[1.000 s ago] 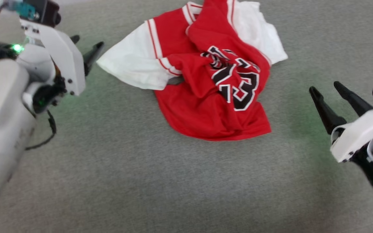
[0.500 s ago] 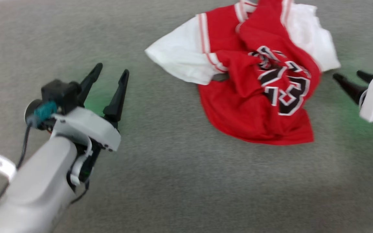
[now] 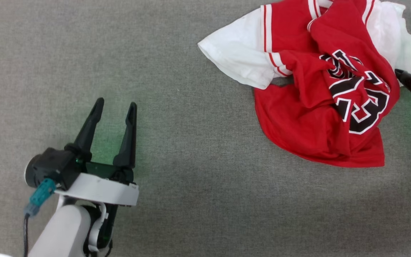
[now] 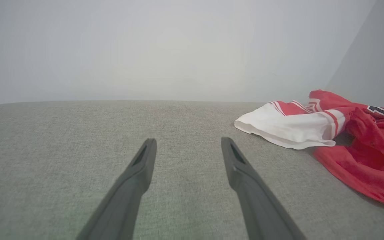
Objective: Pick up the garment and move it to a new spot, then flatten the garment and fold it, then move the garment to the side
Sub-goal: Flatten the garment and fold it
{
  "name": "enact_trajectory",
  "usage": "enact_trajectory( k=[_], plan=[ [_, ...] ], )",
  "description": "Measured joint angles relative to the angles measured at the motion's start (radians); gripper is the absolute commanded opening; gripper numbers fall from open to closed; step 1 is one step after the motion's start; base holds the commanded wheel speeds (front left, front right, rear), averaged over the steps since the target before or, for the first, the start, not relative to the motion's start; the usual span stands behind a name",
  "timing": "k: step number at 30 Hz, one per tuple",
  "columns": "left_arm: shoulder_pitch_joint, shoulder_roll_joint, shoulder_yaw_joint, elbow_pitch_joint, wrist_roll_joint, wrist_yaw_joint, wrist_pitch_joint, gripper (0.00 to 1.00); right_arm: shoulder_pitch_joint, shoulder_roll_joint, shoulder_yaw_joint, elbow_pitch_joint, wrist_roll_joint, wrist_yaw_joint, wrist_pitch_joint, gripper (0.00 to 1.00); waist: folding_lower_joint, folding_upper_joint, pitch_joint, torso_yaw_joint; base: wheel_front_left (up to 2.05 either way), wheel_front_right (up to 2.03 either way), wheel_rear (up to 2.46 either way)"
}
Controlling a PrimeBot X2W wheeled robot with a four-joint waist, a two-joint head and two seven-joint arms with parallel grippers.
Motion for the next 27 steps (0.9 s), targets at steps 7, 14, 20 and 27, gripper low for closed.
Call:
enact_trajectory(
  k=[7,14,20,27],
  plan=[
    [0.033,-0.050,0.077,0.000,0.052,-0.052,0.000,1.00,-0.005,0.008,-0.004,0.010,0.006,0.000,-0.035,0.00,0.0000,0.0000,0.003,-0.012,0.00,0.00,0.00],
    [0.052,-0.082,0.116,0.008,0.090,-0.093,0.000,1.00,0.023,-0.005,-0.033,-0.021,0.019,0.000,-0.115,0.00,0.0000,0.0000,-0.005,-0.042,0.00,0.00,0.00],
    [0.064,-0.100,0.139,0.012,0.113,-0.113,0.000,1.00,0.072,-0.018,-0.093,-0.075,0.035,0.000,-0.154,0.00,0.0000,0.0000,-0.011,-0.061,0.00,0.00,0.00],
    [0.068,-0.111,0.155,0.012,0.131,-0.130,0.000,1.00,0.128,-0.059,-0.230,-0.052,-0.059,0.000,-0.214,0.00,0.0000,0.0000,-0.007,-0.064,0.00,0.00,0.00]
  ],
)
